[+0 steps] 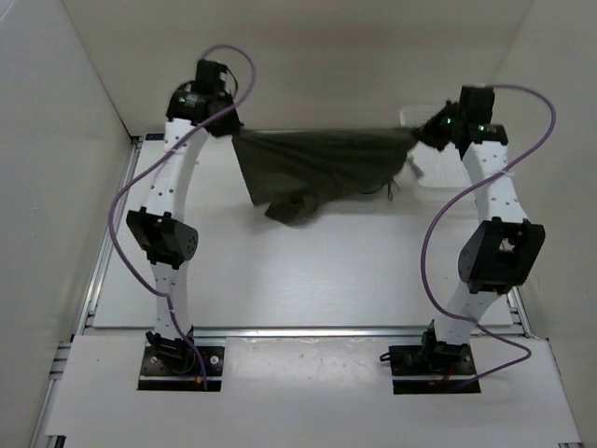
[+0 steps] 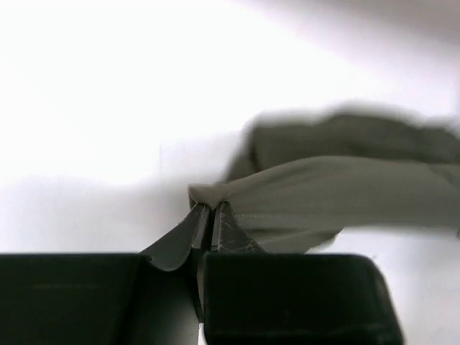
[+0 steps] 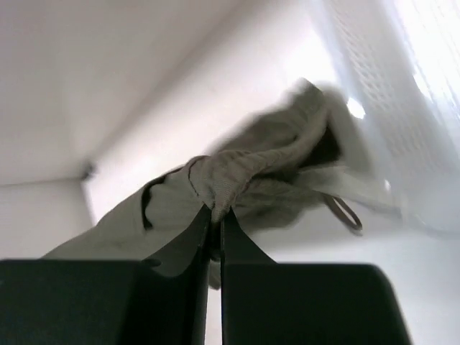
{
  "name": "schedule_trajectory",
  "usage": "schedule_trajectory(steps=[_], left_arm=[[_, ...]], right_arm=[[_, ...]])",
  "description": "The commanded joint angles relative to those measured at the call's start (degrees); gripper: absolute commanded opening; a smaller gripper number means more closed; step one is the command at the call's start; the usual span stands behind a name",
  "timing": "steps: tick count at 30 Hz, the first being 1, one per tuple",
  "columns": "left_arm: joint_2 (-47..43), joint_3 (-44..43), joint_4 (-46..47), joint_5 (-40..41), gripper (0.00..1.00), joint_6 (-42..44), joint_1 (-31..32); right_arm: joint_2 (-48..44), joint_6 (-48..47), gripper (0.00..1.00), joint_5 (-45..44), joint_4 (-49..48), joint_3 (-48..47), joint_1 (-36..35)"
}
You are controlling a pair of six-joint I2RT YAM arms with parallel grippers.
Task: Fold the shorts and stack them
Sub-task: Flatten the shorts out
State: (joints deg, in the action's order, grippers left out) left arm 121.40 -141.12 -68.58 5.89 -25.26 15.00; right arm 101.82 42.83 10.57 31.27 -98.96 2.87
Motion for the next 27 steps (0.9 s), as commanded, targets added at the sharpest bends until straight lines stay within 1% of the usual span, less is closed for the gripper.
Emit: schedule_trajectory(steps=[1, 2, 3, 5, 6, 8, 9, 11, 12, 13, 15, 16, 17, 18, 19, 20, 21, 22, 23, 24, 25, 26, 27], left_arm=[[-5.7, -10.7, -1.9, 1.8, 0.1, 1.2, -4.5], [-8.2, -7.9, 1.0, 1.2, 0.1, 0.3, -5.4], [-14.5, 0.0, 7.4, 0.7, 0.1, -0.3, -6.8], [-20.7, 7.1, 12.0, 0.7, 0.1, -0.3, -7.6], [-24.9, 11.0, 12.8, 1.6, 0.1, -0.3, -7.6], [-28.0, 14.1, 12.8, 1.6, 0.1, 1.0, -7.6], [-30.8, 19.0, 12.8, 1.1, 0.1, 1.6, -7.6], [-33.9, 26.4, 12.8, -1.5, 0.1, 2.4, -7.6], [-37.2, 30.9, 13.5, -1.5, 0.1, 2.4, -7.6], [-38.9, 41.3, 14.5, -1.5, 0.1, 1.4, -6.6], [-41.8, 52.5, 18.5, -1.5, 0.1, -0.9, -5.5], [-44.0, 63.0, 19.8, -2.5, 0.1, -3.8, -5.0], [-44.8, 67.9, 20.9, -3.1, 0.1, -5.4, -4.2], [-45.5, 76.1, 22.2, -3.9, 0.1, -7.9, -3.7], [-46.1, 79.5, 22.3, -5.4, 0.18, -8.8, -3.7], [-46.1, 82.2, 22.3, -6.4, 0.27, -9.5, -3.7], [-46.9, 84.4, 22.3, -7.5, 0.43, -9.5, -3.7], [-49.3, 87.5, 22.3, -9.5, 0.59, -10.2, -3.7], [-51.1, 88.3, 21.6, -10.0, 0.71, -10.3, -3.7], [-52.9, 88.8, 20.9, -10.0, 0.75, -11.3, -3.7], [-56.5, 88.8, 20.0, -10.6, 0.78, -12.5, -3.7], [-58.0, 88.8, 18.0, -10.6, 0.75, -13.2, -3.7], [-59.3, 88.8, 17.0, -10.6, 0.7, -13.9, -3.7]], right_arm=[[0.1, -1.2, 0.0, 2.3, 3.8, -14.0, 0.5], [0.1, -0.6, 0.0, 3.1, 3.8, -16.0, 0.5], [0.1, -0.6, 0.0, 3.9, 3.8, -18.2, 0.5], [-2.4, -2.0, 0.0, 4.5, 3.8, -17.6, -0.1], [-5.3, -2.7, 0.0, 4.5, 3.8, -14.5, -0.1], [-8.7, -4.0, 0.0, 3.9, 3.3, -9.0, -0.1], [-12.3, -4.0, 0.0, 3.8, 3.3, -2.2, -0.1], [-16.2, -4.7, 0.0, 3.8, 1.2, 6.1, -1.3], [-19.8, -5.4, 0.0, 3.0, 1.2, 14.6, -1.3], [-21.5, -5.4, 0.0, 1.8, 0.4, 18.9, -2.9], [-25.8, -5.9, 0.0, -0.2, -1.7, 27.7, -3.5], [-27.1, -5.9, 0.0, -0.2, -2.9, 36.0, -5.0], [-28.2, -5.9, 0.0, -0.2, -3.8, 39.9, -5.7], [-30.4, -5.9, 0.01, -0.9, -4.9, 45.9, -7.4], [-31.3, -5.9, 0.18, -1.4, -4.9, 48.1, -8.1], [-33.1, -5.9, 0.27, -1.4, -4.9, 49.9, -8.8], [-34.1, -5.9, 0.35, -2.2, -3.2, 51.2, -9.4], [-35.3, -5.9, 0.46, -2.2, -2.4, 52.8, -9.4], [-37.8, -5.9, 0.5, -4.0, -1.6, 52.8, -9.4], [-39.1, -5.9, 0.5, -5.1, 0.8, 52.8, -9.4], [-40.0, -6.4, 0.52, -6.1, 2.0, 52.8, -9.4], [-41.4, -6.4, 0.52, -7.1, 3.4, 51.9, -9.4], [-41.4, -7.1, 0.53, -7.8, 5.7, 51.3, -9.4]])
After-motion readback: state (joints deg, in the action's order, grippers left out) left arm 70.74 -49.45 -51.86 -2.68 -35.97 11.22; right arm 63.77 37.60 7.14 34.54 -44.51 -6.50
